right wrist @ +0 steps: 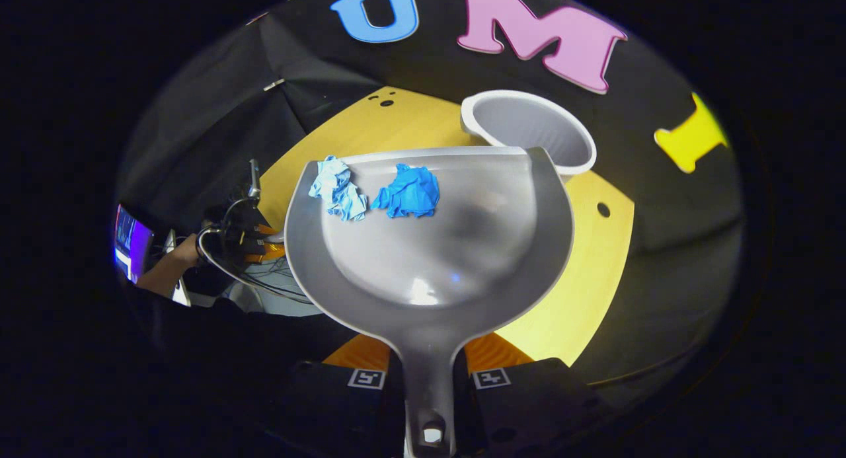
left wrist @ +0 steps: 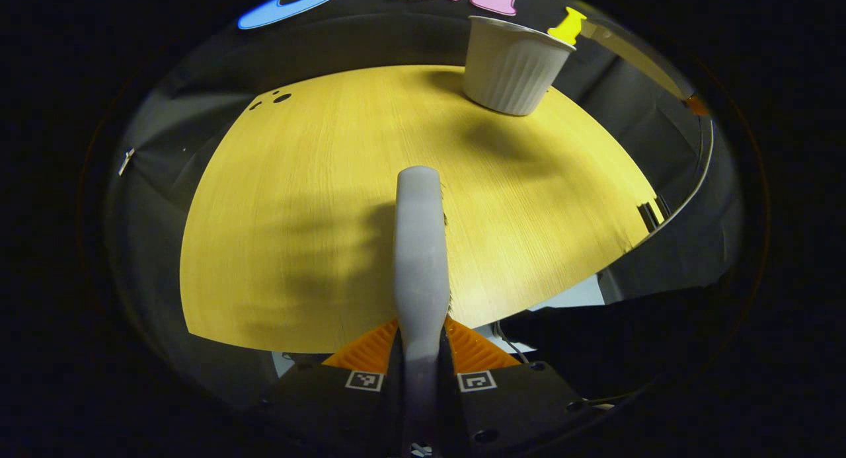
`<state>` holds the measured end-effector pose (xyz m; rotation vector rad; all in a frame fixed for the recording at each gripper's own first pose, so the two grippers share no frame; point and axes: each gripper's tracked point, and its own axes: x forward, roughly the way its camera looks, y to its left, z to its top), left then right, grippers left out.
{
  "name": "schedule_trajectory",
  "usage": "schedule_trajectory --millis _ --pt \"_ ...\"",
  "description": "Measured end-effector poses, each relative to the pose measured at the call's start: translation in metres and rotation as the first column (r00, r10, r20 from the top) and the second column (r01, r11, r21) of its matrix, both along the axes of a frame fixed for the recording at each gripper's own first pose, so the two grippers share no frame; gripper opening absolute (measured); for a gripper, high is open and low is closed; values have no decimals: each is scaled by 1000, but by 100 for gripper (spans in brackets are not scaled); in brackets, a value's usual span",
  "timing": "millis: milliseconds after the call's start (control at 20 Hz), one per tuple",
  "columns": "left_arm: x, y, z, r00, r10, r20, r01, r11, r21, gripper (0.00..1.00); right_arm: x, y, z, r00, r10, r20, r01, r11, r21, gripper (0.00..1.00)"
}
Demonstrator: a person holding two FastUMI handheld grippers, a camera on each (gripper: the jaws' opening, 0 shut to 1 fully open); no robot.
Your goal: Pick up the small broom and dustpan from the desktop, sweep the trash into the dustpan with the broom, and then empty the trash into the garbage bin.
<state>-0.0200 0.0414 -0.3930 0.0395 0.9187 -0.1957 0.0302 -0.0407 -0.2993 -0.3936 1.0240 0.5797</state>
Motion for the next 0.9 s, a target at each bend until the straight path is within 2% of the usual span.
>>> schedule_trajectory --millis 200,250,300,350,400,450,500,600,750,900 --pt "12 -2 7 995 104 -3 -104 994 -44 23 8 -1 3 999 -14 33 14 1000 2 33" --pt "15 -3 8 993 122 -3 -122 991 -50 27 14 -4 8 998 -28 54 28 1000 2 33" --pt "18 -2 10 990 141 0 -141 989 -52 29 30 -9 18 996 -43 76 42 999 5 33" --pt "21 -3 11 988 155 4 -155 986 -57 26 53 -13 17 992 -62 111 61 998 12 33" --pt "24 -2 12 986 167 2 -166 984 -65 29 75 -17 15 986 -77 150 76 997 9 33" --pt "26 -2 13 984 178 -4 -178 982 -66 26 96 -23 12 978 -91 189 92 996 5 33" --pt "28 1 14 982 189 -5 -189 980 -63 29 116 -28 6 970 -103 220 105 994 1 33" --pt "30 3 21 979 203 3 -203 977 -61 27 145 -34 -3 959 -119 256 126 992 -11 33" --pt "36 14 29 973 231 13 -231 972 -38 27 177 -46 -20 939 -134 316 154 987 -41 33" --pt "42 15 38 966 259 21 -257 964 -65 29 201 -43 -29 935 -174 310 183 983 -2 33"
